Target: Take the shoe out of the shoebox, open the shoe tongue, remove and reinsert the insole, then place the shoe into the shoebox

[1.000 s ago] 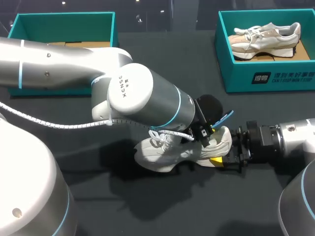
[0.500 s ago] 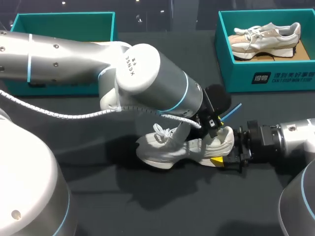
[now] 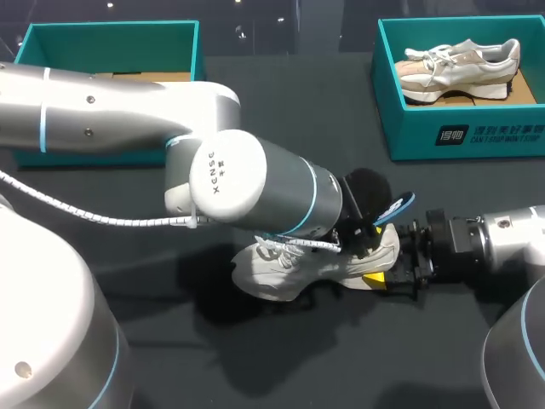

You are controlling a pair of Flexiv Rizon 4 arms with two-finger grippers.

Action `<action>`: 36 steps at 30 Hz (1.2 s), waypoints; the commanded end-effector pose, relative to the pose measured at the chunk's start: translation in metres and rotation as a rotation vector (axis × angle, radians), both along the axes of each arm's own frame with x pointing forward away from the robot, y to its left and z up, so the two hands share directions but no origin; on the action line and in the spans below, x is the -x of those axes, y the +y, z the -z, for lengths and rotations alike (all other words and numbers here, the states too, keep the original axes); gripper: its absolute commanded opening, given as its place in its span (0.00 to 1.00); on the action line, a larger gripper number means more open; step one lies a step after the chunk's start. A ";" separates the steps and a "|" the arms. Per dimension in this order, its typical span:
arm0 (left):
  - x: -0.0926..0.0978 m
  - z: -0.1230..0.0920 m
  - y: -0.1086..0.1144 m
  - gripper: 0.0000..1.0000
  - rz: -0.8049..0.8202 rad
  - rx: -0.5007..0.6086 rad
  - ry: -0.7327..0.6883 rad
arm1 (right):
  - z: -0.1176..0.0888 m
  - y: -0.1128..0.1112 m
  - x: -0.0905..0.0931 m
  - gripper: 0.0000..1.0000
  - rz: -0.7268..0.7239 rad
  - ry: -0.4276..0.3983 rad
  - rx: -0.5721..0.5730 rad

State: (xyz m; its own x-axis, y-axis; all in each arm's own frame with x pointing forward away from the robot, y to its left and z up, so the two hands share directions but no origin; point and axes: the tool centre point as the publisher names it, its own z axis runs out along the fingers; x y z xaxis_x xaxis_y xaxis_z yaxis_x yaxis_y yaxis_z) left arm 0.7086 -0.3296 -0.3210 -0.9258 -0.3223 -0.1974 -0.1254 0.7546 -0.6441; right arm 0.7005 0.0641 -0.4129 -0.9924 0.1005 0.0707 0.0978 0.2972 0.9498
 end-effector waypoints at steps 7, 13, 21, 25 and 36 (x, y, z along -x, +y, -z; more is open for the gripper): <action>0.005 0.007 0.006 0.30 -0.020 0.030 -0.066 | 0.000 0.001 0.001 0.00 0.000 0.003 0.006; 0.005 0.013 0.003 0.36 -0.015 0.042 -0.074 | 0.000 0.001 0.001 0.00 0.000 0.003 0.006; 0.000 0.020 -0.001 0.35 -0.020 0.044 -0.095 | 0.000 0.001 0.001 0.00 0.000 0.003 0.006; -0.005 0.023 0.000 0.29 -0.021 0.040 -0.092 | 0.000 0.001 0.001 0.00 0.000 0.003 0.006; -0.006 0.004 0.001 0.00 -0.024 0.064 -0.030 | 0.000 0.001 0.001 0.00 0.000 0.003 0.006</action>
